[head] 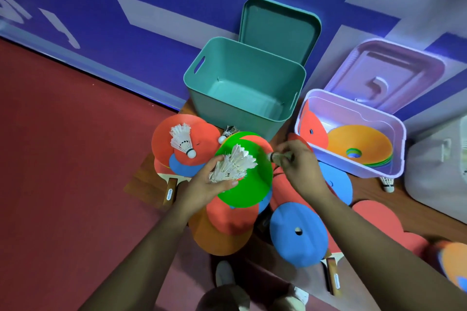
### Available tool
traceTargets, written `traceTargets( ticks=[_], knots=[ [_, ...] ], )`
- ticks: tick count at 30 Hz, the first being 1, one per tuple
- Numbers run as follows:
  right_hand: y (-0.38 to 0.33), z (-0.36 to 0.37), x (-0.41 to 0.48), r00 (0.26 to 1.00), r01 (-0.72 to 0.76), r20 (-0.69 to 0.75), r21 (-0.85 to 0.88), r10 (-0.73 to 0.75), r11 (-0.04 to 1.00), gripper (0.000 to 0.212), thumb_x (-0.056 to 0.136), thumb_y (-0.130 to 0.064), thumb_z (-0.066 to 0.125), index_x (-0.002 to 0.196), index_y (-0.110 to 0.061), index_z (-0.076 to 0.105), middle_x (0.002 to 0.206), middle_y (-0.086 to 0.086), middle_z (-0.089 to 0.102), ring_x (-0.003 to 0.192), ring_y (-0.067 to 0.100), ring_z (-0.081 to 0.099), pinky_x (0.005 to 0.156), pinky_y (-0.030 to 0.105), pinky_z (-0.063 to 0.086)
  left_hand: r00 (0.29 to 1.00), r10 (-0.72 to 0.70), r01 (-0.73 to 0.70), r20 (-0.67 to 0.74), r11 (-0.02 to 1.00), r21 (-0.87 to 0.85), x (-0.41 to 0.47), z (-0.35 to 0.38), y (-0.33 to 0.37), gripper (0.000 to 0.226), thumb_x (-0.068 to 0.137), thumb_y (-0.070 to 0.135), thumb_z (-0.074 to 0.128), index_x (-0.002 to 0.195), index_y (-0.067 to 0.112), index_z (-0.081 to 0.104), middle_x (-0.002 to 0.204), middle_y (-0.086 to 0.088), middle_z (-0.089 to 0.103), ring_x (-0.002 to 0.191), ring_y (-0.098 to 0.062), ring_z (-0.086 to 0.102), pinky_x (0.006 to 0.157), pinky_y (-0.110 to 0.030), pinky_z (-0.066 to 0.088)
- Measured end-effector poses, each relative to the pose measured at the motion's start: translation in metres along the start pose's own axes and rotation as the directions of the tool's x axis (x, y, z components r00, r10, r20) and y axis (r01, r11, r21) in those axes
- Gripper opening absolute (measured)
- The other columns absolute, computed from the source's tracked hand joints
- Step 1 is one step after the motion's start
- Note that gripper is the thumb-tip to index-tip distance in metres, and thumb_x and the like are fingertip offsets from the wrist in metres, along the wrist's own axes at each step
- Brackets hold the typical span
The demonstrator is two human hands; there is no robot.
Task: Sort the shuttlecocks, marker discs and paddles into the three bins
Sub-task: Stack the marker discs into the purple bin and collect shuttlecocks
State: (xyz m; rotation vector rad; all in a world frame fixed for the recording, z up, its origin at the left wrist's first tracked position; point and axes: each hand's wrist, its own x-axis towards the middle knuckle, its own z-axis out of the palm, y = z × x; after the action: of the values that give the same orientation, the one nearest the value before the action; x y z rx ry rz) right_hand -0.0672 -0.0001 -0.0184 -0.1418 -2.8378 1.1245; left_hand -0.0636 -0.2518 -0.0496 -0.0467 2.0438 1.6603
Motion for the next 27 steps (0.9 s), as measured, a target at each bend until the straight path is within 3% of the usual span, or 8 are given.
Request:
traceTargets(
  ticks=[3,6,9,12,16,20,24,27],
  knots=[
    [-0.021,-0.025,0.004,0.998,0.069,-0.017,0.176,-0.067,0.982,0.043,0.078,0.005,0.058,0.118,-0.011,0.056,0.113,0.004,0.055,0.1,0.013,0.052,0.088,0.019,0.043,1.0,0.006,-0.006,0.014,1.0,0.009,0.006,0.006,0.013,0.066,0.072,0.023,0.085,0.128,0.031,0.05,0.119,0.009,0.066,0.1,0.005,0.064,0.085,-0.013,0.048],
    [-0.029,-0.038,0.006,0.999,0.005,0.05,0.178,-0.014,0.984,0.053,0.081,0.001,0.066,0.129,-0.014,0.05,0.116,0.006,0.054,0.099,0.017,0.055,0.09,0.024,0.044,0.999,0.027,-0.029,0.035,0.998,0.052,0.013,0.012,0.025,0.06,0.077,0.014,0.081,0.127,0.028,0.05,0.116,0.013,0.064,0.093,0.014,0.061,0.081,-0.007,0.045],
    [-0.029,-0.047,0.006,0.995,-0.032,0.101,0.104,0.022,0.994,0.039,0.08,-0.002,0.069,0.116,-0.014,0.06,0.097,0.007,0.062,0.081,0.018,0.057,0.076,0.028,0.046,0.993,0.06,-0.073,0.105,0.99,0.12,0.019,0.02,0.038,0.061,0.075,0.019,0.083,0.121,0.041,0.05,0.121,0.016,0.062,0.103,0.011,0.059,0.091,-0.015,0.044],
    [-0.028,-0.052,-0.004,0.994,-0.062,0.098,0.136,0.049,0.989,0.04,0.081,0.0,0.067,0.117,-0.016,0.058,0.087,-0.004,0.058,0.071,0.007,0.053,0.069,0.019,0.042,0.971,0.126,-0.167,0.202,0.965,0.203,0.02,0.035,0.054,0.059,0.076,0.011,0.081,0.118,0.038,0.049,0.117,0.021,0.057,0.095,0.023,0.053,0.084,-0.004,0.039],
    [-0.019,-0.063,-0.013,0.981,-0.188,0.007,0.291,0.195,0.938,0.027,0.082,-0.001,0.07,0.103,-0.012,0.057,0.096,0.011,0.059,0.071,0.011,0.055,0.066,0.016,0.044,0.965,0.172,-0.209,0.197,0.96,0.184,0.021,0.058,0.073,0.058,0.078,0.009,0.079,0.126,0.025,0.051,0.107,0.022,0.058,0.081,0.021,0.055,0.07,-0.005,0.045],
    [-0.002,-0.1,-0.019,0.991,-0.098,-0.072,0.183,0.113,0.978,0.025,0.084,-0.007,0.07,0.073,-0.024,0.055,0.094,0.009,0.057,0.081,0.008,0.049,0.072,0.005,0.035,0.948,0.242,-0.285,0.206,0.933,0.219,0.021,0.086,0.104,0.06,0.077,0.006,0.08,0.122,0.031,0.049,0.108,0.019,0.059,0.085,0.022,0.054,0.078,-0.001,0.04],
    [0.032,-0.149,-0.024,0.987,-0.064,-0.129,0.221,0.094,0.973,0.016,0.093,-0.018,0.056,0.078,-0.018,0.059,0.085,0.004,0.06,0.083,0.018,0.054,0.075,0.024,0.038,0.917,0.241,-0.344,0.318,0.881,0.325,0.027,0.129,0.138,0.08,0.07,0.026,0.078,0.137,0.046,0.038,0.137,0.002,0.05,0.121,-0.006,0.053,0.105,-0.025,0.041],
    [0.064,-0.196,-0.031,0.983,-0.08,-0.145,0.236,0.116,0.968,0.021,0.094,-0.013,0.053,0.075,-0.009,0.059,0.075,0.007,0.061,0.073,0.02,0.054,0.069,0.034,0.042,0.892,0.263,-0.413,0.367,0.805,0.427,0.032,0.177,0.165,0.086,0.077,0.01,0.069,0.148,0.035,0.026,0.144,0.002,0.039,0.127,-0.009,0.044,0.103,-0.012,0.032]
  ],
)
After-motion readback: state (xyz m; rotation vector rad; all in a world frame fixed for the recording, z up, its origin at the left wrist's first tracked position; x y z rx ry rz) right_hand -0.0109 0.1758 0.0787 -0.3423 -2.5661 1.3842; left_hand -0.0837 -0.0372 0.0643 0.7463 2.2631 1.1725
